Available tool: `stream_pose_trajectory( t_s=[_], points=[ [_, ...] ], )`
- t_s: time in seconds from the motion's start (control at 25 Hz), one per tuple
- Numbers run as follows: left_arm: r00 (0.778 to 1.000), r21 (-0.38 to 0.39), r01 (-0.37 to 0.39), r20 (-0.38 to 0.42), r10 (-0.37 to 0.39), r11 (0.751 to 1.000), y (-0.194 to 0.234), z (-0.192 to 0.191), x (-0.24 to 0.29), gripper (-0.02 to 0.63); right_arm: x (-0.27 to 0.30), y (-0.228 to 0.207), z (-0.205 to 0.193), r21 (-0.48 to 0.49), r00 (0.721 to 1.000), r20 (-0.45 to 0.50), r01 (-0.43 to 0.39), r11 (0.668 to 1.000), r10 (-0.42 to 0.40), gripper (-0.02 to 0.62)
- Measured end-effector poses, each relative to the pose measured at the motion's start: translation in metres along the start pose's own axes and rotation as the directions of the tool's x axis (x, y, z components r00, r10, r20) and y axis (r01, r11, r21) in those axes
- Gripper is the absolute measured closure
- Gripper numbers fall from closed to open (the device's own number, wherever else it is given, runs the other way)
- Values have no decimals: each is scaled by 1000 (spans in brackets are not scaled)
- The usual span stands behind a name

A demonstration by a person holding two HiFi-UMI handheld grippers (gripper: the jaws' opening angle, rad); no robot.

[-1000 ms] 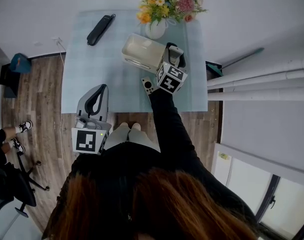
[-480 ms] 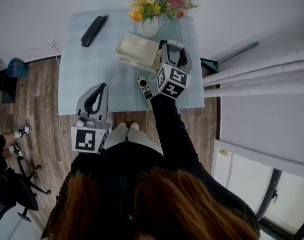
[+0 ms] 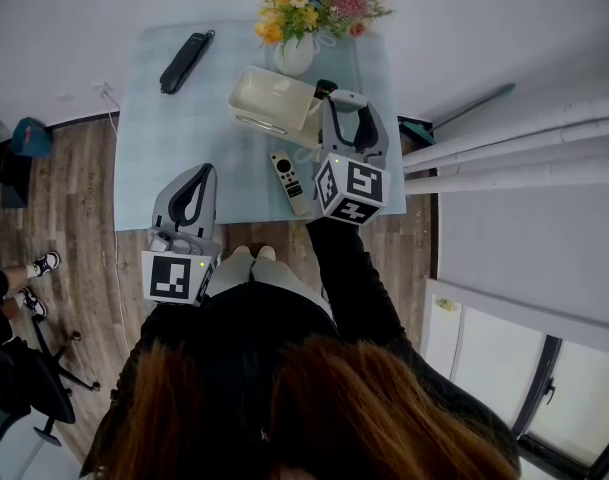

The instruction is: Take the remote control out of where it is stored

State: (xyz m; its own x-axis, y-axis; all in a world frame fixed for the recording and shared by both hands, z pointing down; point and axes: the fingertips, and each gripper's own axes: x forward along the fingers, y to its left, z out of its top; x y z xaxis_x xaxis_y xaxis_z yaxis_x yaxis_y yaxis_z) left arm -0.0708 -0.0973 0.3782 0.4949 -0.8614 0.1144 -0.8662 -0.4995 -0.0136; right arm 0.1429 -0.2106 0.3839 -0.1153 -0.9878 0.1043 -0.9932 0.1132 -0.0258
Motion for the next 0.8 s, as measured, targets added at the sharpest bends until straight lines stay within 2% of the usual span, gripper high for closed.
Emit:
stream_pose_trajectory(
  t_s=[0.24,0.48,0.8],
  points=[
    [1000,-1,7,11,-7,1000,-2,1,-1,601,-25,22,-1,-28,997,-14,-82,996,82,341],
    [1000,-4,7,12,-7,1000,-3,1,-3,601,-43,38,-20,-37,988,-66,-142,989,139,341],
    [1000,-1,10,24,-10,1000,-4,1,-6,601,-77,68,-55,-24,957,-162,-246,969,239,341]
  ],
)
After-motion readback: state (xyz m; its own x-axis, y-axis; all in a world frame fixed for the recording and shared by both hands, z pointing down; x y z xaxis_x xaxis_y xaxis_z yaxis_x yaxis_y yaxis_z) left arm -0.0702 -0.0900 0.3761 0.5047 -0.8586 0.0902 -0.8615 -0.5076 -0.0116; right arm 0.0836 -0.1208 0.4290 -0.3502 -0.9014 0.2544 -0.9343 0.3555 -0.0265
